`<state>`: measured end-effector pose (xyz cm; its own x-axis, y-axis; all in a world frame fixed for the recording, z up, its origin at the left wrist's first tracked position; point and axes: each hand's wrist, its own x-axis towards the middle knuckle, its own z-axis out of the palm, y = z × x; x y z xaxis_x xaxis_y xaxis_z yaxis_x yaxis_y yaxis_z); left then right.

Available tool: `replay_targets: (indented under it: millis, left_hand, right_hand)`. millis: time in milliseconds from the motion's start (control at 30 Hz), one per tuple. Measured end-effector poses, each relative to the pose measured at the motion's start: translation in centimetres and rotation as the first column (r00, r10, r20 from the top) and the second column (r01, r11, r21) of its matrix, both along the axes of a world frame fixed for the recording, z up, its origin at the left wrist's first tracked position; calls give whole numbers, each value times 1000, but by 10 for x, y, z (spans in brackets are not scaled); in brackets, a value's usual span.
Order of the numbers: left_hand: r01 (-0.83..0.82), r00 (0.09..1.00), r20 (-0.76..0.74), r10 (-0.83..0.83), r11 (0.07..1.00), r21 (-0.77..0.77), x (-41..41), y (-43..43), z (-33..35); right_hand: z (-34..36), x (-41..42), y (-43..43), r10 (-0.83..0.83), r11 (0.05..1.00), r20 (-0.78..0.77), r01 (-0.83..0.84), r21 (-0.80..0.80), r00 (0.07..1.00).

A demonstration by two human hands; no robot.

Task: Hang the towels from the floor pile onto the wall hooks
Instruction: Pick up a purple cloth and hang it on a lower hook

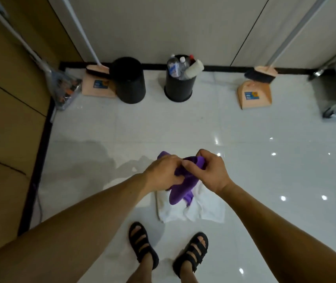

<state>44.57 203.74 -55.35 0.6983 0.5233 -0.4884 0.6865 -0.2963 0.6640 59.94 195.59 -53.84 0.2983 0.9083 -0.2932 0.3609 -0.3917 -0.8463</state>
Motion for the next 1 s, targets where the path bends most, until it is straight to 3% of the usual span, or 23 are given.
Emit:
replay_targets:
  millis: [133, 300, 400, 567, 600, 667, 700, 767, 833, 900, 967, 1000]
  left_hand:
    - [-75, 996, 38, 76, 997, -15, -25, 13, 89]
    - [-306, 940, 168, 297, 951, 31, -50, 40, 195]
    - [-465, 861, 280, 426, 881, 91, -62, 53, 251]
    - [-544, 805, 404, 434, 811, 213, -61, 50, 321]
    - [-561, 796, 421, 435, 792, 243, -59, 50, 333]
    - [-607, 762, 465, 450, 747, 271, -55, 55, 354]
    - [-638, 739, 484, 470, 719, 275, -53, 58, 364]
    - [-705, 682, 522, 512, 648, 286, -49, 65, 382]
    - [-721, 676, 548, 492, 594, 357, -46, 72, 399]
    - [-619, 783, 497, 375, 548, 562, -52, 75, 413]
    - [-387, 916, 292, 276, 407, 827, -62, 80, 422]
    - [-305, 934, 203, 293, 364, 880, -67, 82, 425]
  right_hand:
    - [98, -12, 27, 48, 999, 105, -50, 19, 993]
    - [191, -20, 47, 132, 987, 71, -138, 82, 989]
    - [230, -21, 55, 188, 974, 224, -211, 83, 956]
    - [273, -28, 72, 139, 960, 507, -241, 141, 850]
    - [280, -30, 75, 148, 959, 433, -235, 155, 889]
    - [296, -37, 75, 133, 974, 64, -142, 175, 989]
    - [303, -40, 75, 125, 976, -107, -102, 193, 986]
    - [315, -44, 74, 183, 964, -296, -113, 239, 937]
    - [326, -45, 73, 290, 941, -390, -186, 284, 874]
    - [337, -43, 75, 374, 921, -400, -285, 264, 837]
    - [347, -41, 76, 433, 900, -249, -400, 172, 866]
    - [351, -41, 77, 430, 902, -157, -414, 125, 889]
